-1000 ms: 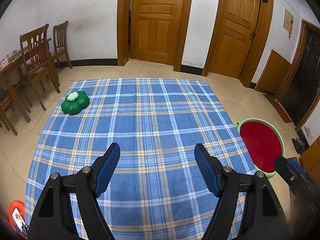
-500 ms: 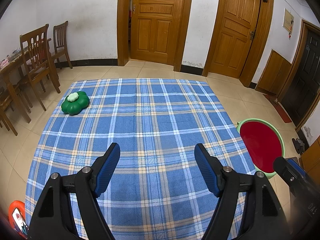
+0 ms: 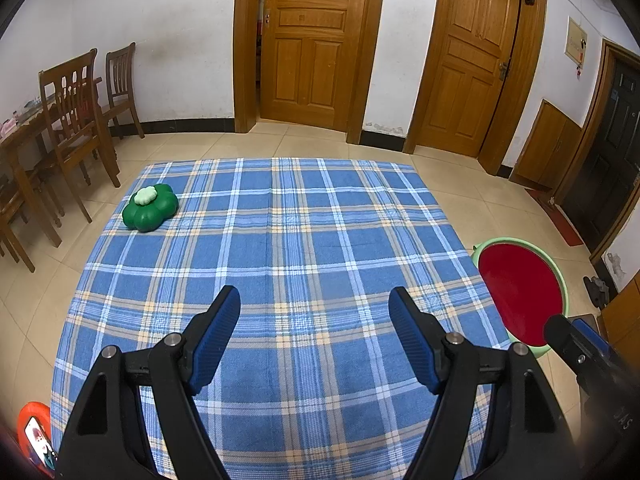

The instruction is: Collect trash

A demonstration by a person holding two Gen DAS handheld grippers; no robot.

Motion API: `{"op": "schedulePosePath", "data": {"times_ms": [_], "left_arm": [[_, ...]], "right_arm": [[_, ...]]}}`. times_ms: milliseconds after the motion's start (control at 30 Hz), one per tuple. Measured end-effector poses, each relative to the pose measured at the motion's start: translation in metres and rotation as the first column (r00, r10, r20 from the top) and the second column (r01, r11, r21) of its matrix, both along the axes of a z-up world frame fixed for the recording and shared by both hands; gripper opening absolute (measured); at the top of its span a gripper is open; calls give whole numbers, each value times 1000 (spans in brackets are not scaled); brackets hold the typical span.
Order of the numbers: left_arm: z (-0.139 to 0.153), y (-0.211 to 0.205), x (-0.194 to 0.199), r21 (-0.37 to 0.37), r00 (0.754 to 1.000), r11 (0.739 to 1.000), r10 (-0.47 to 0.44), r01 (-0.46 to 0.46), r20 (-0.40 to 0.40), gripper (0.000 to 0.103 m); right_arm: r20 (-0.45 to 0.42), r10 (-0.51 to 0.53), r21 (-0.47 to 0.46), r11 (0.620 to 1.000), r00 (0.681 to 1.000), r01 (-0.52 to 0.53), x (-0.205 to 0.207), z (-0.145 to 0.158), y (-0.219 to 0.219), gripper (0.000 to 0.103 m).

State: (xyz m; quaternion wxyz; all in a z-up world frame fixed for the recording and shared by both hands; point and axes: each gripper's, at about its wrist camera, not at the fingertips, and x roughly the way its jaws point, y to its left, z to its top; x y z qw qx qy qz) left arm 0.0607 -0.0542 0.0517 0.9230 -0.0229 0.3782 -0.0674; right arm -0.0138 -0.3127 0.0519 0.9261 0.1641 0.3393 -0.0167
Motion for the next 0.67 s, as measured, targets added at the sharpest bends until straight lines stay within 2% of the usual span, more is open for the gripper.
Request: {"op": "schedulePosePath", "data": {"times_ms": [667], "left_arm": [[-1,0,0,-1,1000,1000,1,-1,-5,76]], "right_arm": [[-4,-1,1,1000,1000,1,0,0,0,96]]}}
